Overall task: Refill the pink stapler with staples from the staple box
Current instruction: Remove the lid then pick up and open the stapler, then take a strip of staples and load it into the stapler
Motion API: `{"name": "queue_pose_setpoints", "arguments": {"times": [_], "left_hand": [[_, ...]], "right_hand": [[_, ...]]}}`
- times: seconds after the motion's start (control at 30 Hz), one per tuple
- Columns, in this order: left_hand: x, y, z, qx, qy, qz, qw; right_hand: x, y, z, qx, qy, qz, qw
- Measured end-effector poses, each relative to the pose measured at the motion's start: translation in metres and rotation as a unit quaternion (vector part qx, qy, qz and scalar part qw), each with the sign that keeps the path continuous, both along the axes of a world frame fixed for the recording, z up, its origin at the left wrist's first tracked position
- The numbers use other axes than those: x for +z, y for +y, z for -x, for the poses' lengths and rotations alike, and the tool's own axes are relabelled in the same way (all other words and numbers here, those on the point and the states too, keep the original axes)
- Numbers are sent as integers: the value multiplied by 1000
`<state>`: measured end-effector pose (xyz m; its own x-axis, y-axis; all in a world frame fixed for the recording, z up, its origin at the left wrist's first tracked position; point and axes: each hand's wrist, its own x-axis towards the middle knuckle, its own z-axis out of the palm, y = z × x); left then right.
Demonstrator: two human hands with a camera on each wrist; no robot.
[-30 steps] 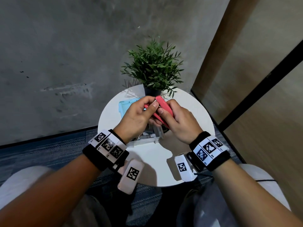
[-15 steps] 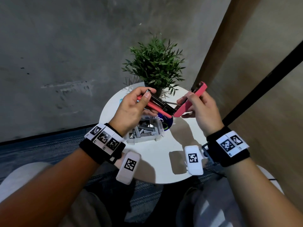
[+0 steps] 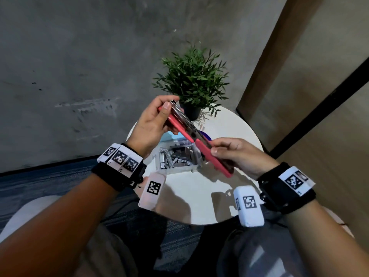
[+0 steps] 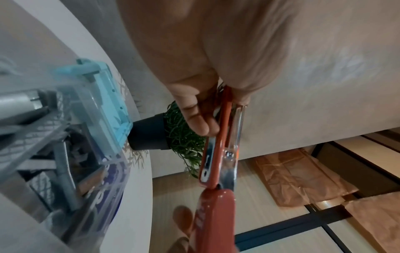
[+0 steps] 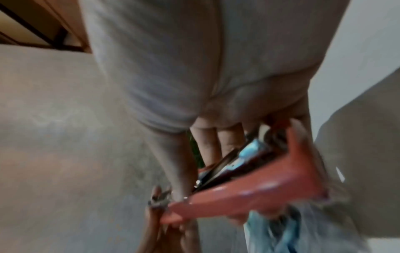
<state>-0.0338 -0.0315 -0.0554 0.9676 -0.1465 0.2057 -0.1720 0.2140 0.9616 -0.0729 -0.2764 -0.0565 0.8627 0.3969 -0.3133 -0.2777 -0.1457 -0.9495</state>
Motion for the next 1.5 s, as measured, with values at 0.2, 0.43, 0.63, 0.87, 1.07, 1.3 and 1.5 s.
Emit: {"name": "queue_pose_setpoints", "arguments": {"times": [0.2,0.43,0.63,0.87,1.07,1.3,1.5], "left_hand": [[-6,-13,3,-46,20,-22,999],[-21,-31,10,-160,33,-86,983],[-23,-25,9,-158,44,-155,974],[-24,-28,12,-171,44,-153,972],[-27,-27,11,-187,15,-207,960],[-22,-22,10,-146,48,-231,961],[-18,7,-1,-39,-2,-399,916]], "right_hand": [[2,42,22,46,91,-149,984],[-5,44,17,-66,90,-116,987],[-2,38,14,-83,46,-53,994],[-1,34,19,-64,-49,40,996],[0,34,27,-37,-108,89,990],[-1,30,25,-70,-110,102,986],[0,11,15,-118,-98,128,980]]}}
